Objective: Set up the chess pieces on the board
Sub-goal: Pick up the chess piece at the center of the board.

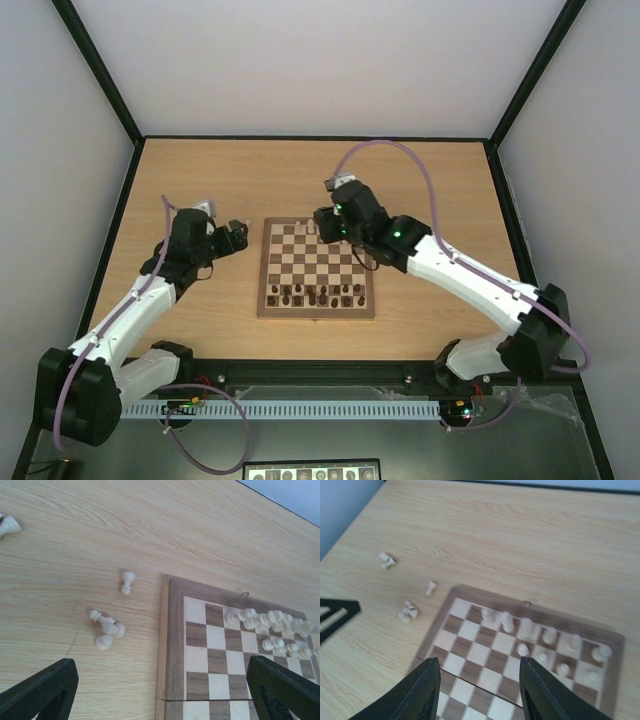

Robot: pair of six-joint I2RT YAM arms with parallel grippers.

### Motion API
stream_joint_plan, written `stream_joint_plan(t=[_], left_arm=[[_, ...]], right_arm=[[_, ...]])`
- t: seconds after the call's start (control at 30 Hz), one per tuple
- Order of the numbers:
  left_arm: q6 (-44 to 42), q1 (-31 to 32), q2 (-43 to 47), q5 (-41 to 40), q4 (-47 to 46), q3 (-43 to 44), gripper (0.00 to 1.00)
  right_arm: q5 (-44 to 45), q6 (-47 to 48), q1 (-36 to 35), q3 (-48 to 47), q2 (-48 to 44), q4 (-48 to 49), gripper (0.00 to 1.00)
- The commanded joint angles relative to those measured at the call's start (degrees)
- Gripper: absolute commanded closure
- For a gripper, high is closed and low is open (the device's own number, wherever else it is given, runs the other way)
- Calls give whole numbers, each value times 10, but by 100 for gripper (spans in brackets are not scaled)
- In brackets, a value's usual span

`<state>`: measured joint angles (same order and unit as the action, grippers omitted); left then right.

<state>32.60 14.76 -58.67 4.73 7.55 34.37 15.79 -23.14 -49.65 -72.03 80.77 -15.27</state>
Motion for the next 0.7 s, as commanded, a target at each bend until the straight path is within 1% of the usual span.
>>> stream_joint_plan(t=[0.0, 0.1, 0.2, 0.33, 0.5, 0.67], left_arm=[[-28, -4, -19, -40, 45, 46, 8], [-25, -4, -37, -29, 49, 60, 15], [-18, -3, -45, -16, 51, 73, 16], [-13, -1, -24, -19, 44, 72, 12], [-25, 4, -13, -9, 71, 92, 9], [-27, 6, 14, 3, 91, 93, 1]], right_arm=[[-48, 5, 33, 71, -58, -19, 55], [-63, 5, 47, 110, -95, -14, 55], [-87, 4, 58, 133, -124, -7, 54], [-110, -4, 60, 151, -156, -1, 53], [-125, -19, 60, 174, -203, -13, 53], [-145, -33, 60, 205, -253, -20, 52]])
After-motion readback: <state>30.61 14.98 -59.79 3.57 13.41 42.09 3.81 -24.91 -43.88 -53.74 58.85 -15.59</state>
